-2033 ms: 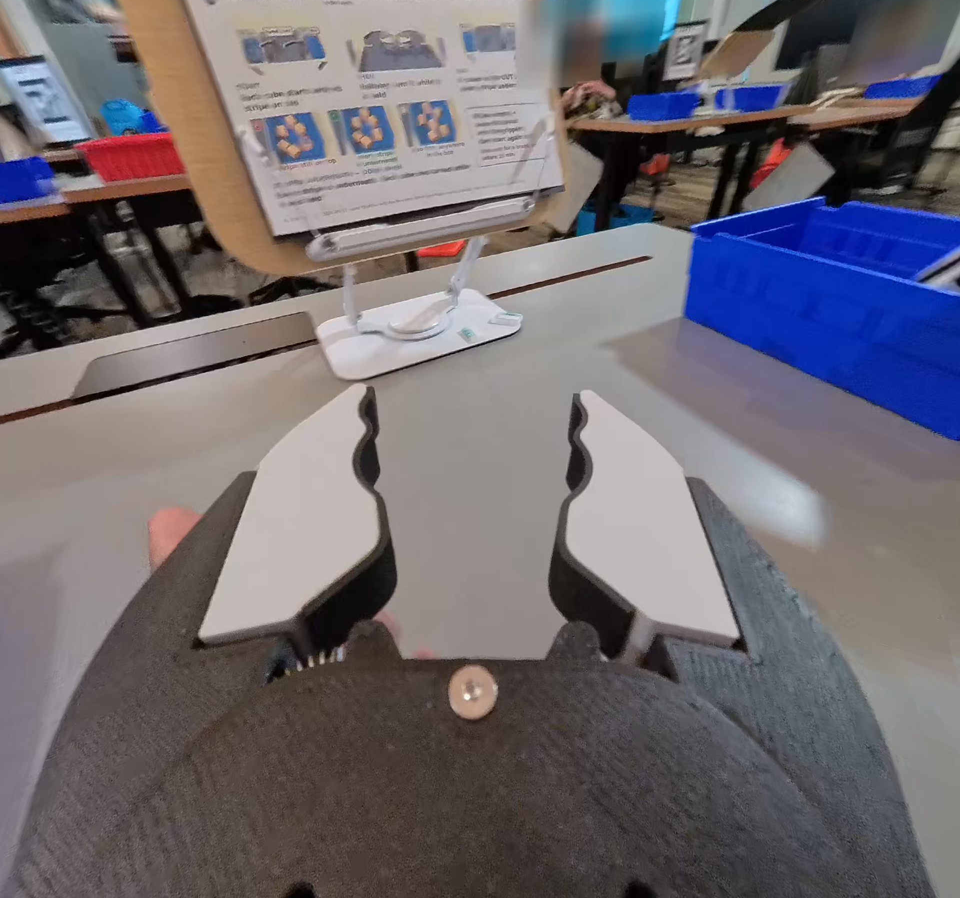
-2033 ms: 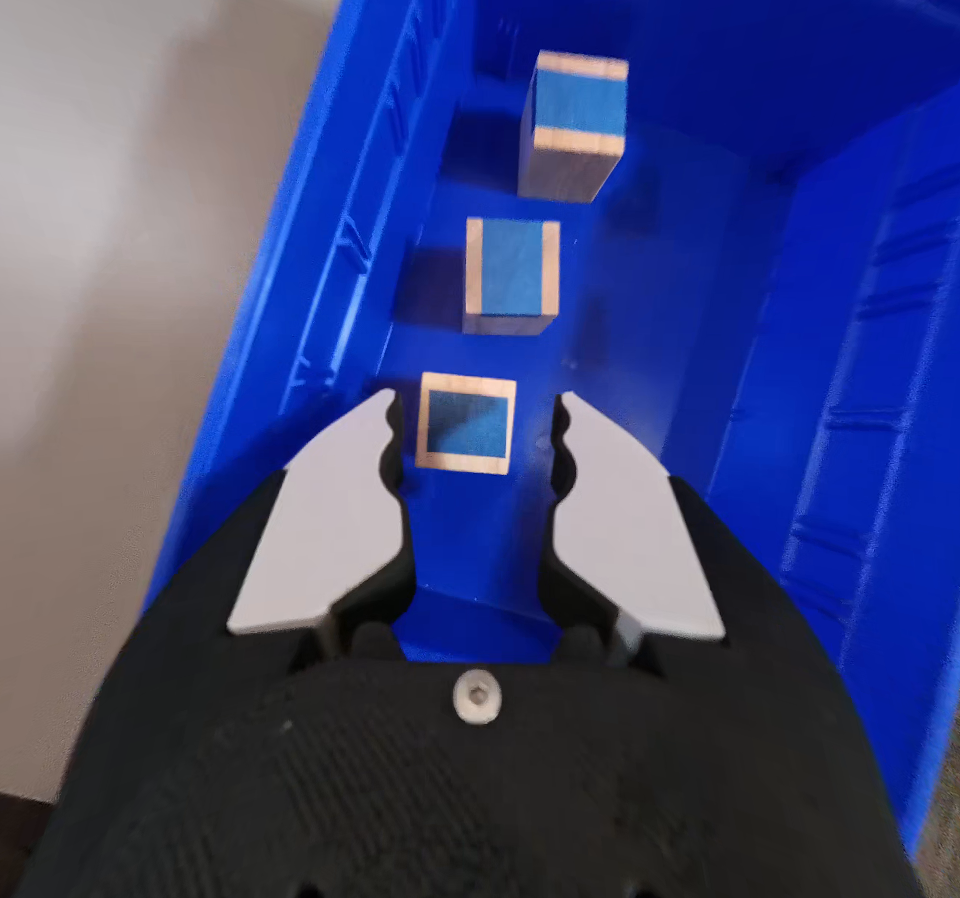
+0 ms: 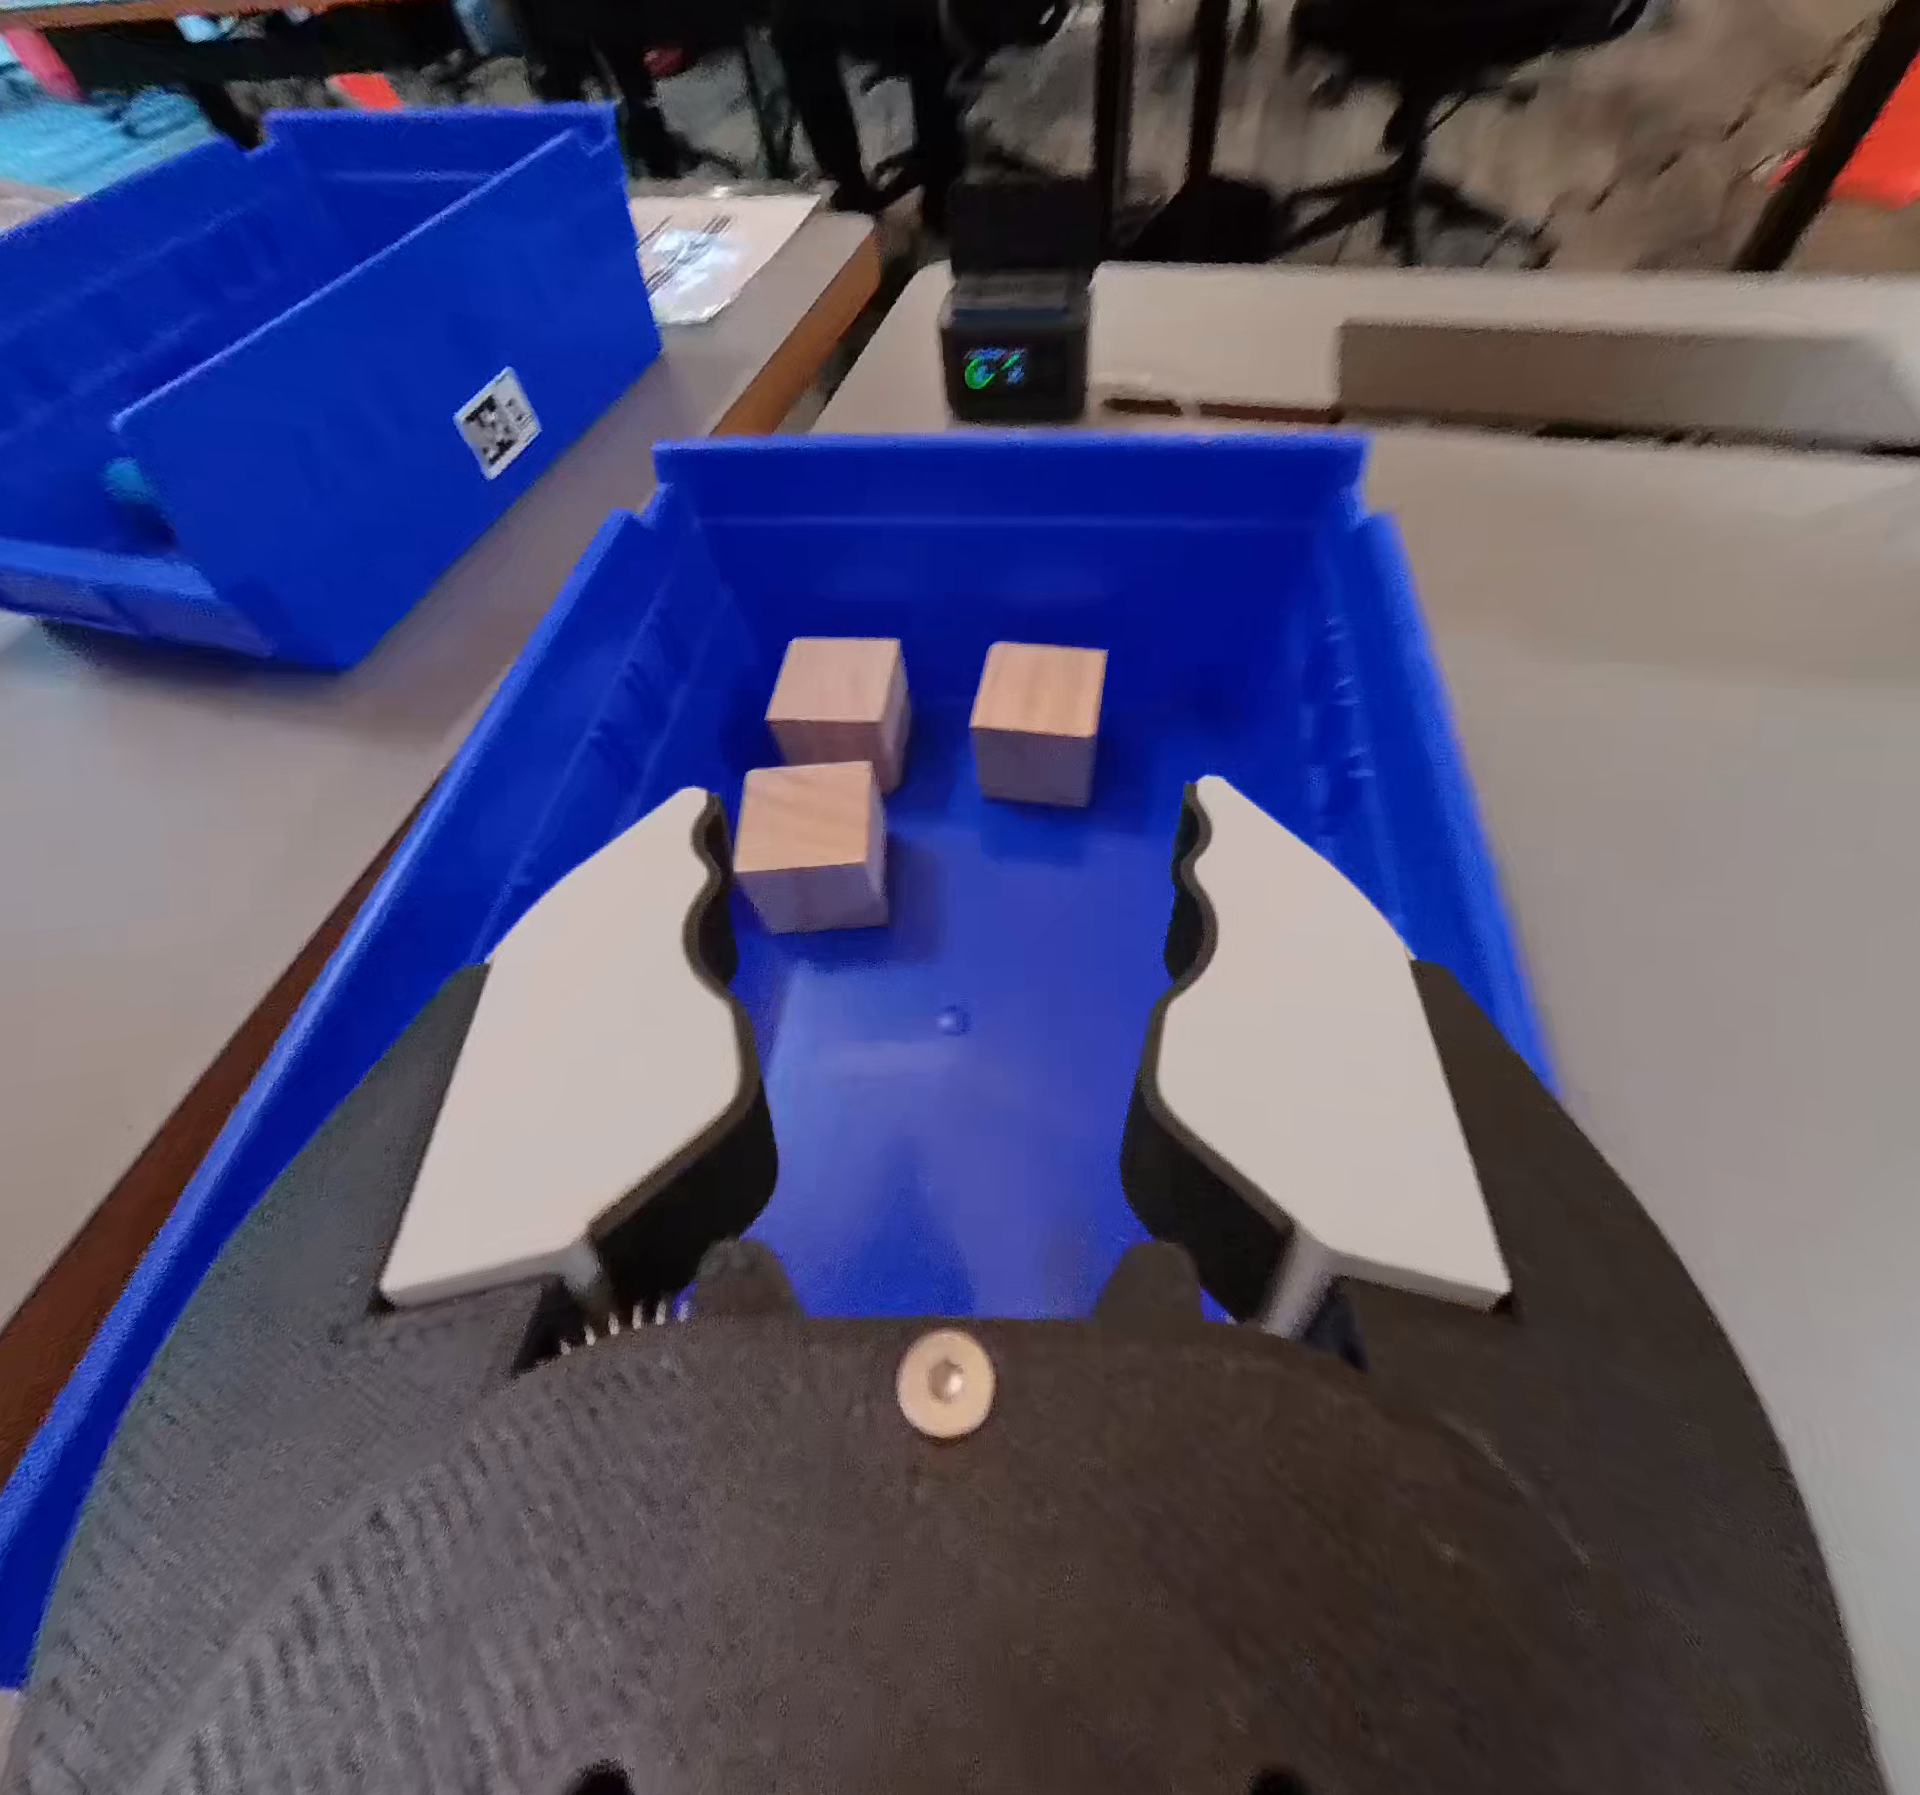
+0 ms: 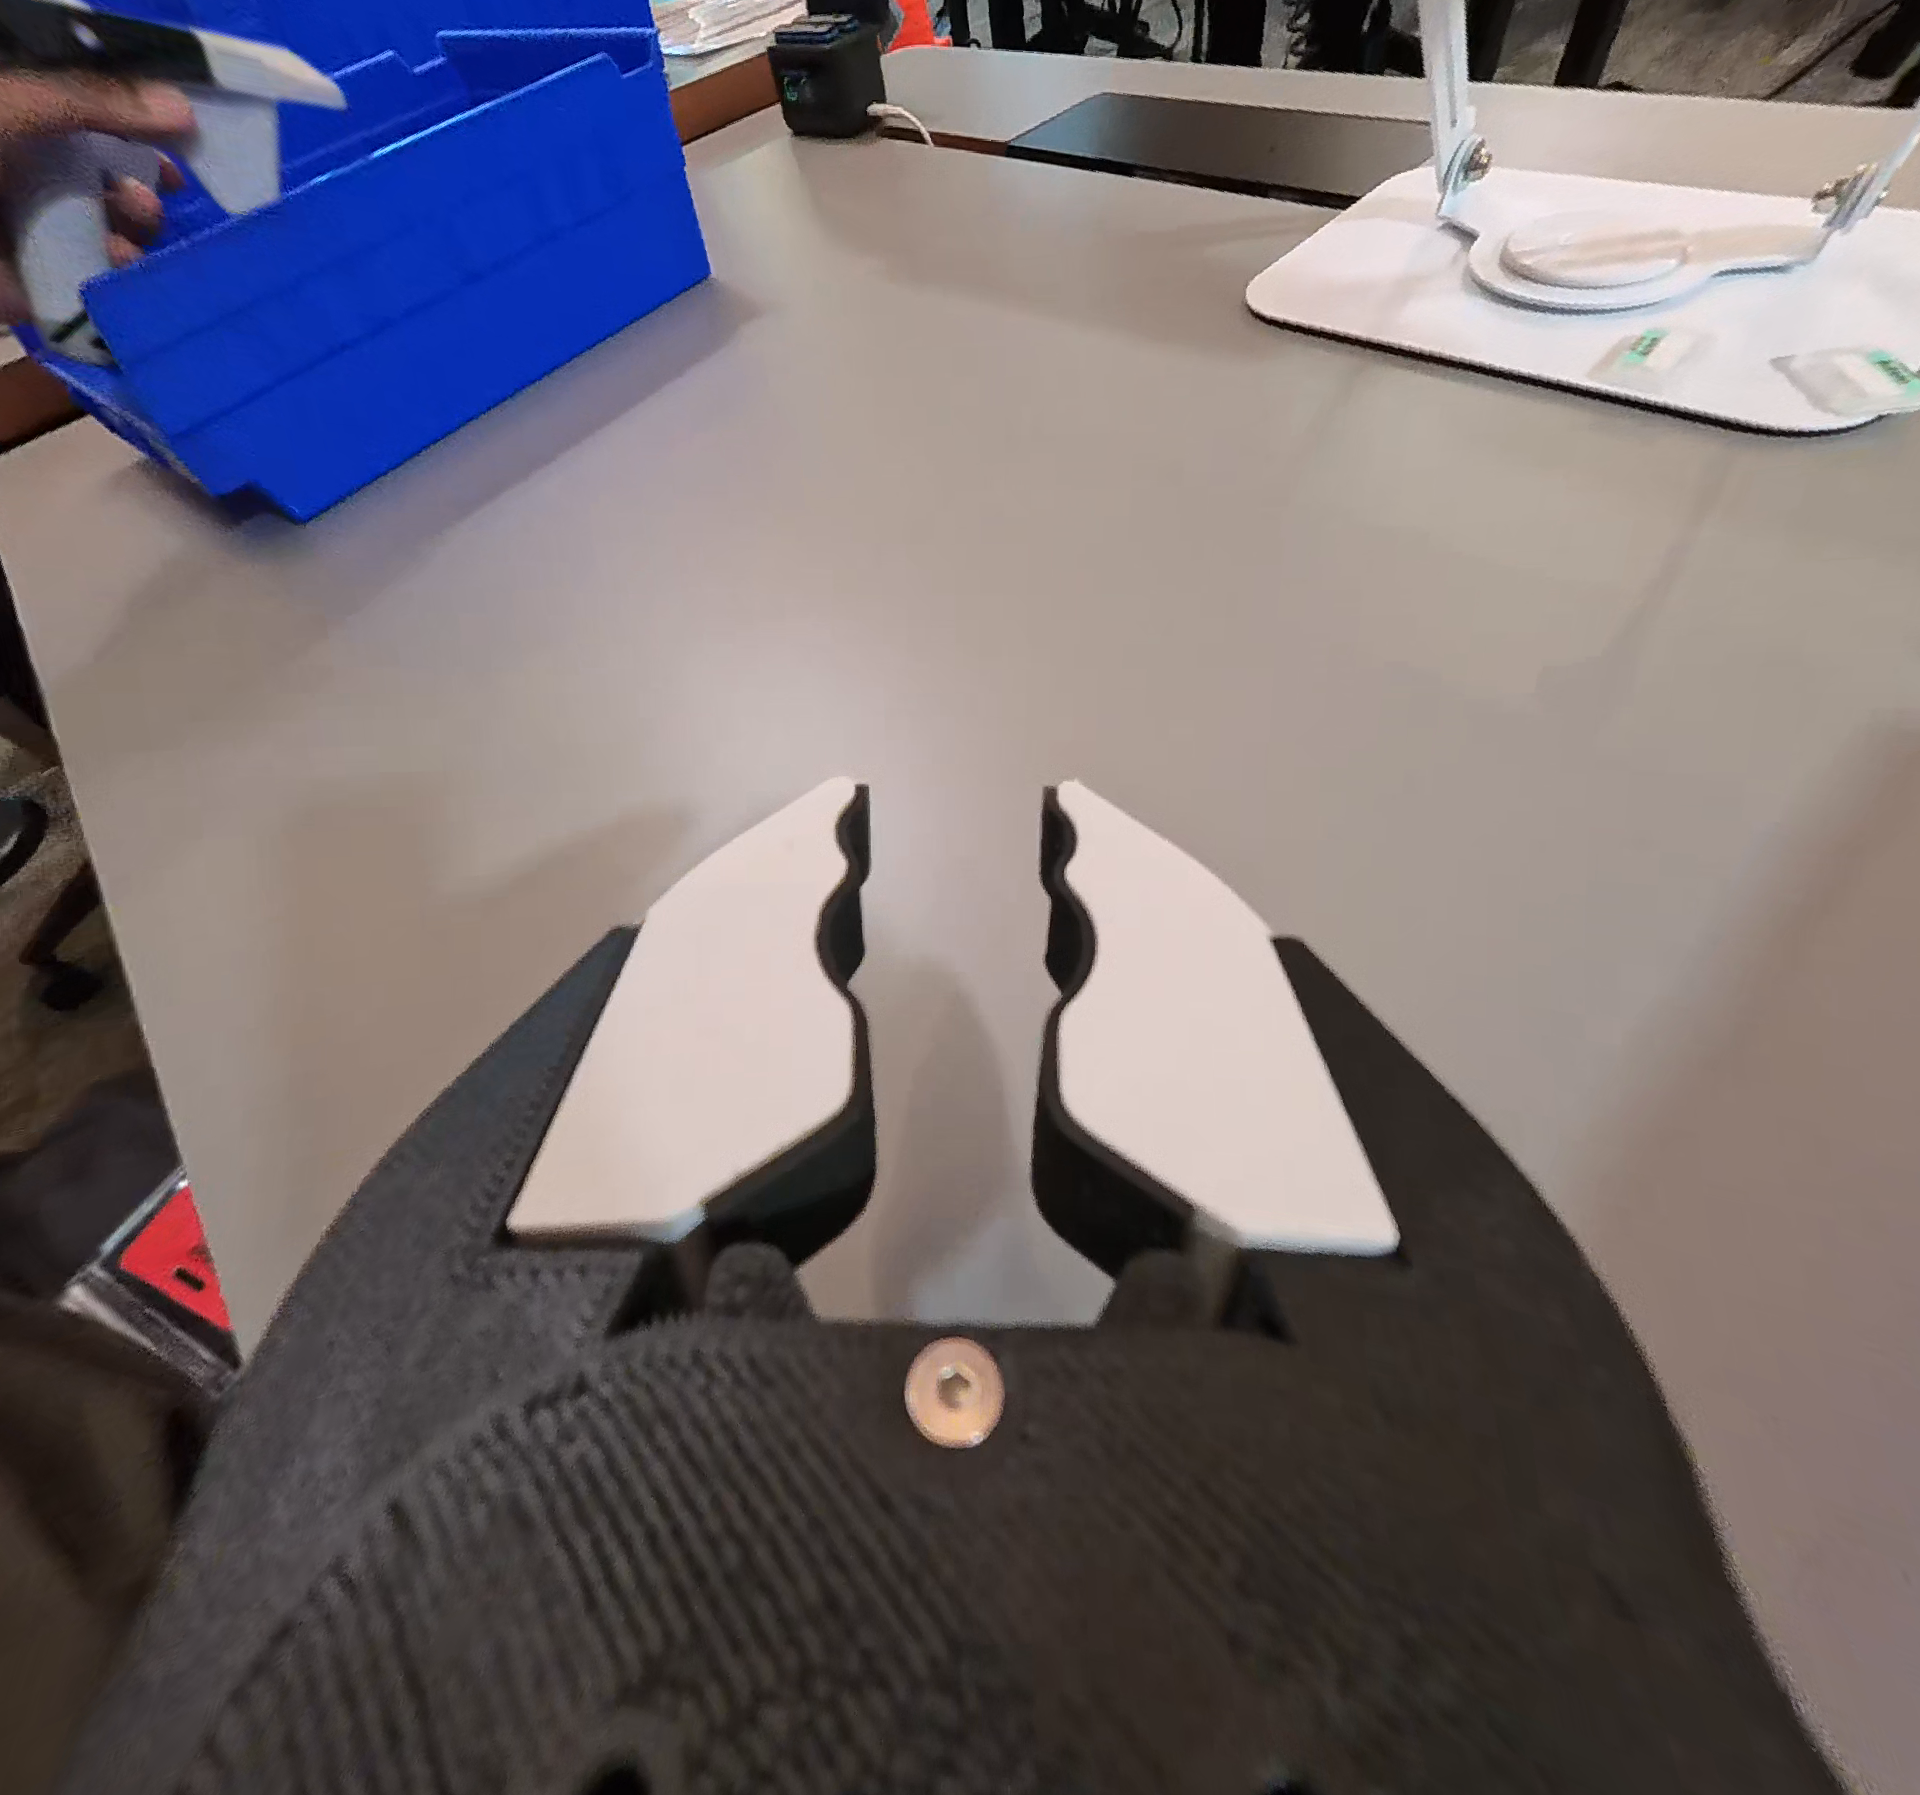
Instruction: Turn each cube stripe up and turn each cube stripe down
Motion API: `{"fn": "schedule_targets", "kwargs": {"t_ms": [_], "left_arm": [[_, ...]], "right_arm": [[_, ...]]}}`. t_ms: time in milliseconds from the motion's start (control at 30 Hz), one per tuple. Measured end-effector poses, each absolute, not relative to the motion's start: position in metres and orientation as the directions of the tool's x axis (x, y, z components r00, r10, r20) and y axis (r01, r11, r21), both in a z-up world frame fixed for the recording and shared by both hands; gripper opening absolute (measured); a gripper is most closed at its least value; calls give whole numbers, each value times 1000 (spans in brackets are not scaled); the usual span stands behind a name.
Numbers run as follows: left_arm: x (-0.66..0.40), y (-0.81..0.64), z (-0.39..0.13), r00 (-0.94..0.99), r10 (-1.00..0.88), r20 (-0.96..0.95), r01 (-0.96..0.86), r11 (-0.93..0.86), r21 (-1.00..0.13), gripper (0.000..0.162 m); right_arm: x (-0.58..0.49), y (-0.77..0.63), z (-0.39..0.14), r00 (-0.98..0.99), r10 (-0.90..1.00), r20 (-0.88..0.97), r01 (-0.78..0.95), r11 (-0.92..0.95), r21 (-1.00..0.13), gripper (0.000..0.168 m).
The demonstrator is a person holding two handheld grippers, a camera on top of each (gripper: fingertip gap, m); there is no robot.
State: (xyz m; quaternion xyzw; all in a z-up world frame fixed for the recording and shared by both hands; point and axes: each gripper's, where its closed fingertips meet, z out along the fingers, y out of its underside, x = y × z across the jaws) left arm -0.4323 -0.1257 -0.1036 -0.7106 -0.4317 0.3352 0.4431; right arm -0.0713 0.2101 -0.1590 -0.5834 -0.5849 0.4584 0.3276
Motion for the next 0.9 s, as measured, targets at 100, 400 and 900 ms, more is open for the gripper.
{"fn": "schedule_targets", "kwargs": {"t_ms": [100,400,900], "left_arm": [[-452,-135,-119,351,928,-124,357,-255,-898,81],[-489,-143,-172,290,957,0,566,-172,-806,85],[-507,-136,-175,252,954,162,609,-26,-793,46]], "right_arm": [[-60,216,-160,-69,990,-127,382,-91,-920,32],[-23,240,-142,75,987,-141,306,-157,-939,30],[-12,234,-146,94,990,-104,314,-129,-941,30]]}}
